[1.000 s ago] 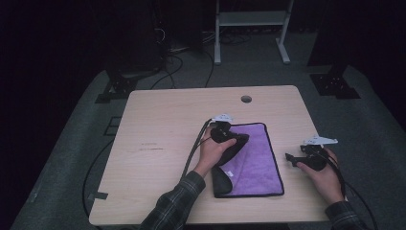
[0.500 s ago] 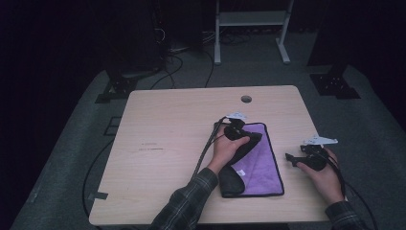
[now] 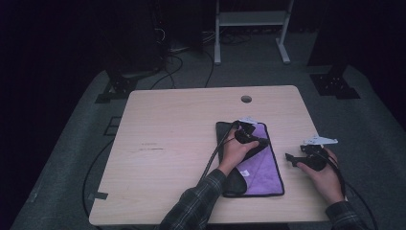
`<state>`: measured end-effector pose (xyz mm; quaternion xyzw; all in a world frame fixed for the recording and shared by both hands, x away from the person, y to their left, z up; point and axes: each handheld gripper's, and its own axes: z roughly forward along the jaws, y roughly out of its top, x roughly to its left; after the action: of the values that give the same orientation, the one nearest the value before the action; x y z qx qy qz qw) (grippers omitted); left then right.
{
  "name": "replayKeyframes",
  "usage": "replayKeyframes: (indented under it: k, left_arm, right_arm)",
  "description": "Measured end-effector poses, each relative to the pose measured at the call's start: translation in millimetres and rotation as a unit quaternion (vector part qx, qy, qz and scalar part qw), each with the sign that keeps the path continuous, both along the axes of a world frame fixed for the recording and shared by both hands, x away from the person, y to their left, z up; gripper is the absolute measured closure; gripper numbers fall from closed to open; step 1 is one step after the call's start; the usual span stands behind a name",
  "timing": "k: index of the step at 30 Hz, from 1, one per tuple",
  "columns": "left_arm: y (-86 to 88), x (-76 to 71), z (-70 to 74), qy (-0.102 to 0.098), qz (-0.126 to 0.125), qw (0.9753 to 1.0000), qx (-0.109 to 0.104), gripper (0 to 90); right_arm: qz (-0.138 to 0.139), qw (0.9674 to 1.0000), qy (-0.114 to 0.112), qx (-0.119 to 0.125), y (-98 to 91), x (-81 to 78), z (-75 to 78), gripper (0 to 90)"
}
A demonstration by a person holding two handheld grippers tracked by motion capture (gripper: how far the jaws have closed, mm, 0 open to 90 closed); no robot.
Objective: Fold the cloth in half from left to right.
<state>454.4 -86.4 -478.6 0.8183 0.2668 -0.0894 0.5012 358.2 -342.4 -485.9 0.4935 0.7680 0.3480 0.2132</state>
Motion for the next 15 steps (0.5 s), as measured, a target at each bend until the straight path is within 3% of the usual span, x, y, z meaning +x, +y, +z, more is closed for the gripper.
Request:
replayKeyframes:
  k: [8, 15]
  left_arm:
    - [-14.0, 0.0, -4.0, -0.011, 0.001, 0.9985, 0.054, 87.7]
    - [-2.3, -3.8, 5.7, -0.022, 0.004, 0.9987, 0.046, 76.6]
  right_arm:
    - [0.001, 1.0000, 0.000, 0.000, -0.2, 0.0, -0.1, 22.7]
    - [0.002, 1.0000, 0.000, 0.000, -0.2, -0.2, -0.1, 22.7]
